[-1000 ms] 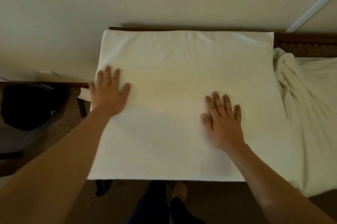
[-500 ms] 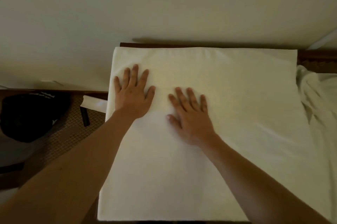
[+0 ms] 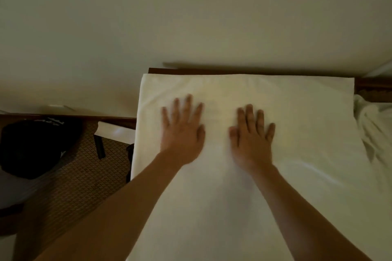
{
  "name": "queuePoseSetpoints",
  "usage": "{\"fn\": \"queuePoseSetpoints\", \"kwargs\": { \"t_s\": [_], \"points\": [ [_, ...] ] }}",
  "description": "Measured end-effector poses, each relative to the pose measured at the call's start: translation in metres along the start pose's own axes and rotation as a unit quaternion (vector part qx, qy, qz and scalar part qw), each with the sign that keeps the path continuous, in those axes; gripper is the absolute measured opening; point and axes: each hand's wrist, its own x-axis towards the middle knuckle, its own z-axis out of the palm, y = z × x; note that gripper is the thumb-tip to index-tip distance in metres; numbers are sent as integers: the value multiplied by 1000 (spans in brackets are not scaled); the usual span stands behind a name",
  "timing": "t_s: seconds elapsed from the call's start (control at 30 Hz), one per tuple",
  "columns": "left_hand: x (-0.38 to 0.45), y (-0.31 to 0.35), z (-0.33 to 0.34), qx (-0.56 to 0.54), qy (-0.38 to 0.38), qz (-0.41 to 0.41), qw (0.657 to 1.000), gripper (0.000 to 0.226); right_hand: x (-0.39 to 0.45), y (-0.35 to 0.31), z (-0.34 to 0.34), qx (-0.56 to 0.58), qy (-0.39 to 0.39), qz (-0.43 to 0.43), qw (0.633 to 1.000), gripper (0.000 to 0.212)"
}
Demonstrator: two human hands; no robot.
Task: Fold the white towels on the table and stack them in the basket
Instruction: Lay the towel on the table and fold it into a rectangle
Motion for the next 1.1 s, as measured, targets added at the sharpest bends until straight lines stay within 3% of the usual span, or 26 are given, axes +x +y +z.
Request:
{"fn": "queuePoseSetpoints", "kwargs": {
  "t_s": [0.07,0.13,0.23,0.33,0.4,0.47,0.53,0.6,0.77,0.9,1.03,1.1],
  "points": [
    [6,8,5,33,-26,115,992,62,0,-6,4,5,-4,9,1000,64],
    [27,-5,5,53,-40,109,992,67,0,-1,4,-4,2,1,1000,65],
    [68,-46,-8,73,-24,-22,997,73,0,2,3,-8,-2,-22,1000,66],
    [96,-85,-30,70,-42,-179,980,74,2,2,4,-9,-9,-26,1000,65],
    [94,-80,-34,50,-12,-237,970,74,2,3,4,1,-15,-21,1000,65],
    [82,-41,-26,46,30,-182,982,70,-4,0,3,15,-8,-45,999,66],
    [70,11,-10,27,14,-60,998,65,-14,1,3,15,-4,-120,993,67],
    [70,53,6,22,-17,-2,1000,61,-17,20,1,5,-16,-165,986,66],
    [89,76,21,39,-23,-60,997,65,31,130,-26,-13,-13,-65,998,66],
    [90,81,20,58,-27,-68,996,67,75,220,-48,-5,-7,79,997,68],
    [96,112,19,45,-19,-145,988,65,113,254,-64,92,-18,155,983,67],
    [103,139,21,35,-17,-137,990,67,131,261,-68,222,38,169,960,67]
  ]
}}
